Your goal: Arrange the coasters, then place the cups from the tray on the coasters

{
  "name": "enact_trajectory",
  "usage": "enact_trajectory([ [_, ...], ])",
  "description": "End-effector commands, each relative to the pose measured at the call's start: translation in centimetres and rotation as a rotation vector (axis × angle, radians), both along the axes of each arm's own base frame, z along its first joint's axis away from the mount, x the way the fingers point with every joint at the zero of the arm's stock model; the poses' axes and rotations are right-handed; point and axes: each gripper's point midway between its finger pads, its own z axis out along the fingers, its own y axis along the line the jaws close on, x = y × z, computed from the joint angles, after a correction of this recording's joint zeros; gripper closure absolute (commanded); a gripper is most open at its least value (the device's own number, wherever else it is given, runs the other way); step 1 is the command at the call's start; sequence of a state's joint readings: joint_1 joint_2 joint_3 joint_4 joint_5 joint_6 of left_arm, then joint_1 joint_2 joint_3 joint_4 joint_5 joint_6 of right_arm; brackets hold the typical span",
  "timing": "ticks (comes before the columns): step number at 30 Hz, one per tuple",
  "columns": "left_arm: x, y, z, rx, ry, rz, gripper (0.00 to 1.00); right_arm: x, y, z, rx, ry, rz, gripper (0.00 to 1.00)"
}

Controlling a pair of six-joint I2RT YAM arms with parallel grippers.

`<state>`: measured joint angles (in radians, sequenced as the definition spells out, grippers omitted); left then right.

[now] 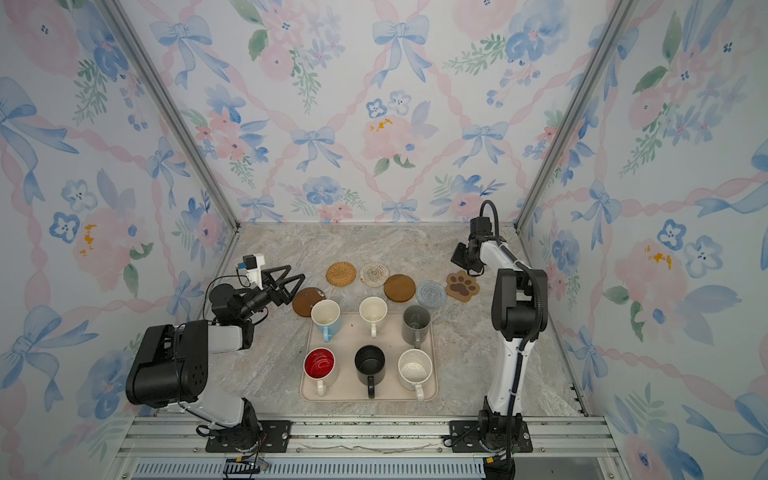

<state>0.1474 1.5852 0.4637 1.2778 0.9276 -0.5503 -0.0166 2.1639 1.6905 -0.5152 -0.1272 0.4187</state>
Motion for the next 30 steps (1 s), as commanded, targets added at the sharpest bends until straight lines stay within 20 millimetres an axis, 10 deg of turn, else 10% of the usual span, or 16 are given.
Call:
enact_trajectory([
  [1,0.1,0.3,0.0,0.018,-0.028,0.013,0.02,0.3,0.8,-0.6,0.024,0.028,0.004,1.0],
  [30,0.1,0.3,0.0,0.021,-0.031,0.013,0.02,-4.8,1.5,-4.3,0.018,0.195,0.088,1.0],
])
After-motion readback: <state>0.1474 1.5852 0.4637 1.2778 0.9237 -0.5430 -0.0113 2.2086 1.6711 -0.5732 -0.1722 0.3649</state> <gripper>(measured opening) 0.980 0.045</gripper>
